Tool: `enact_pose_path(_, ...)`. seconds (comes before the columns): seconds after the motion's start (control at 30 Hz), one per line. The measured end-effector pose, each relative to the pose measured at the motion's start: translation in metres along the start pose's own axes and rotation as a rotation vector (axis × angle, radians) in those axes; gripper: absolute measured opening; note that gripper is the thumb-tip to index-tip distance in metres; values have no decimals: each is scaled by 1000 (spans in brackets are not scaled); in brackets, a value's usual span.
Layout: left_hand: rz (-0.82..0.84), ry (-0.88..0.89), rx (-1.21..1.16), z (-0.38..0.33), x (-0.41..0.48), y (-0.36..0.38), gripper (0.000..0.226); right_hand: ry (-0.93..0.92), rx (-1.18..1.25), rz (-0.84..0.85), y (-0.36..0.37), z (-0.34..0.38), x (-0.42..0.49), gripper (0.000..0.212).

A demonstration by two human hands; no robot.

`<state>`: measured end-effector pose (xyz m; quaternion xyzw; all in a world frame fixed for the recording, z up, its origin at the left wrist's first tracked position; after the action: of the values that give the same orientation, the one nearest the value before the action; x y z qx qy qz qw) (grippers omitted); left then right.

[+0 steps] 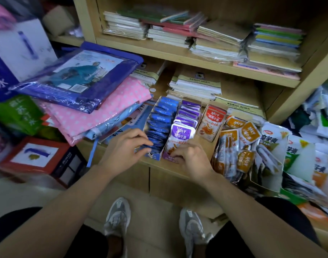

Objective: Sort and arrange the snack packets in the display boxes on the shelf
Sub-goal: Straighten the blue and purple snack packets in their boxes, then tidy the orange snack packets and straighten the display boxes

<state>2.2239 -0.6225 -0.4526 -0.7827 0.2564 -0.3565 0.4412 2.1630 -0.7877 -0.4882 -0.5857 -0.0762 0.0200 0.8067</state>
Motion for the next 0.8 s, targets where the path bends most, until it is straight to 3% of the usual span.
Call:
enact_pose_path(0.1,-2,-10,-21,0,3,2,9,-71,39,14,5,10,-8,12)
enact_pose_path(0.3,28,-25,-39,0,2,2,19,-83,36,15,1,10,-14,22)
enact_pose_path(0.4,43,0,-41,-6,3,-5,28,12,132,-88,-35,-1,-26,33)
enact_pose_path(0.63,2,72,-138,-45,43,-13,25,210,25,-277,-139,-48,-45,22)
enact_pose_path(0.8,237,267,3,-102,75,36,33,375,-30,-220,-154,-101,-18,20)
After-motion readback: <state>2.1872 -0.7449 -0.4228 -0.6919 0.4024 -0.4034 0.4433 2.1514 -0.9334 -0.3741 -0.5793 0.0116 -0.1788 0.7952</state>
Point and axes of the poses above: each hand's wrist, its own x-axis towards the middle knuckle, its own y-axis out of the palm, z = x × y, the point moved 10 cm from there along x, towards the middle knuckle, and after that the axes turned 11 degrees about z, right-handed, at the moved point
